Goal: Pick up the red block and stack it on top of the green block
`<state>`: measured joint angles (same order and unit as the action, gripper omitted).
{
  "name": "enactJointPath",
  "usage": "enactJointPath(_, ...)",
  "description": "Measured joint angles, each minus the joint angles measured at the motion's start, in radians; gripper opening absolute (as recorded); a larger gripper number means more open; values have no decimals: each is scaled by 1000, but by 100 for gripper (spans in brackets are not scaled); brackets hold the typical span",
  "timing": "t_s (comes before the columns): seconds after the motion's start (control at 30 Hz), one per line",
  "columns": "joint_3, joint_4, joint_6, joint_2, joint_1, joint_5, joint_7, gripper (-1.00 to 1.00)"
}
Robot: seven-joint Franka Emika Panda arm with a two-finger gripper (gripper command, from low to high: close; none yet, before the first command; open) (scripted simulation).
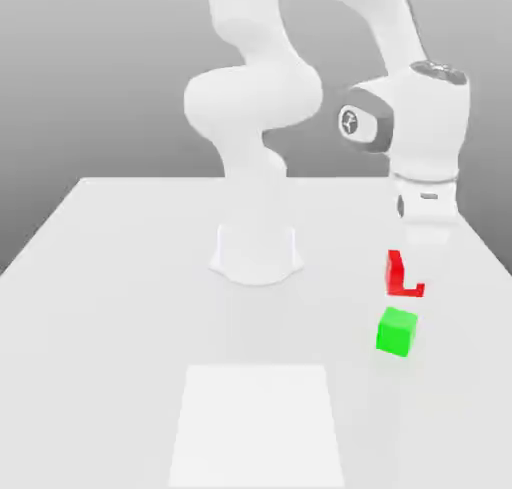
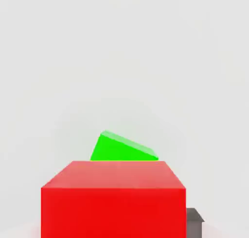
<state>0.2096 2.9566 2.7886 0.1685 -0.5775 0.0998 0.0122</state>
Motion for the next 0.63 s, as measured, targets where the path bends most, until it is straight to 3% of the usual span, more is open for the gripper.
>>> enactJointPath(0.13, -5, -4, 139, -145, 22, -85, -56, -100)
enactJointPath(0.17, -12, -5, 158, -165, 25, -102, -67, 100)
enactJointPath(0.4, 9, -5, 155, -161, 83, -93, -61, 100)
enactJointPath(0.63, 9, 3, -68, 74, 1, 24, 19, 100)
